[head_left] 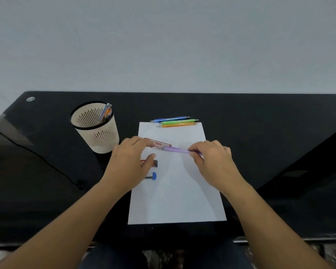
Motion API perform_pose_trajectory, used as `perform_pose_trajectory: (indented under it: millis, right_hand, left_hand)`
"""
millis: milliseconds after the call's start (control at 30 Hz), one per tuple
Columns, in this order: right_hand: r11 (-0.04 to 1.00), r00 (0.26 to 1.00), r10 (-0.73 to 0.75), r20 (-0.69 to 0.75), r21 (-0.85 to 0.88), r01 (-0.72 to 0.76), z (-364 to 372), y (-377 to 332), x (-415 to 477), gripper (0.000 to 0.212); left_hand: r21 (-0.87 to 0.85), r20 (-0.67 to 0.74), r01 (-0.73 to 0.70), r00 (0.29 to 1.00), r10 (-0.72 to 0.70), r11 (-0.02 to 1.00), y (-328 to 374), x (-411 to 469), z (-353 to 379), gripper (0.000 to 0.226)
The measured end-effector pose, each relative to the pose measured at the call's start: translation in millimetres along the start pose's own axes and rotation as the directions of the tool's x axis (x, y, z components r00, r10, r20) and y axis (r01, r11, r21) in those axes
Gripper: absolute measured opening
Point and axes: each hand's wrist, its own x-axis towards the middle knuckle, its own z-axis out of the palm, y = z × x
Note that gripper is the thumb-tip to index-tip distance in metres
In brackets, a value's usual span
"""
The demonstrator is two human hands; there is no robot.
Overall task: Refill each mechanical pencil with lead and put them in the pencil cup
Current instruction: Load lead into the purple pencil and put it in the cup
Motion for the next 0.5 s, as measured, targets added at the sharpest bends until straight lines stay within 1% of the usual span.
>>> perform_pose_trajectory:
  millis: [67,300,500]
  right_hand:
    - [1.000,1.000,-0.016,0.004,0.014,0.016,-1.0,-2.9,-13.6,0.018]
    - [0.999,0.998,-0.037,0.053,0.040,0.035,3.1,-10.4,-53.8,0.019]
    - [0.996,0.997,-0.042,0.068,0.079,0.037,4.6,-14.0,-72.2,0.018]
  left_hand:
    - [-0.025,-0.017,-0.021,1.000,0.021,0.999,1.3,-11.2,-0.6,0.029]
    - [-0.088,-0.073,-0.169,0.984,0.163,0.982,3.9,-56.1,2.7,0.015]
    - [-0.076,-0.091,-0.195,0.978,0.188,0.978,2.5,-75.9,8.5,0.015]
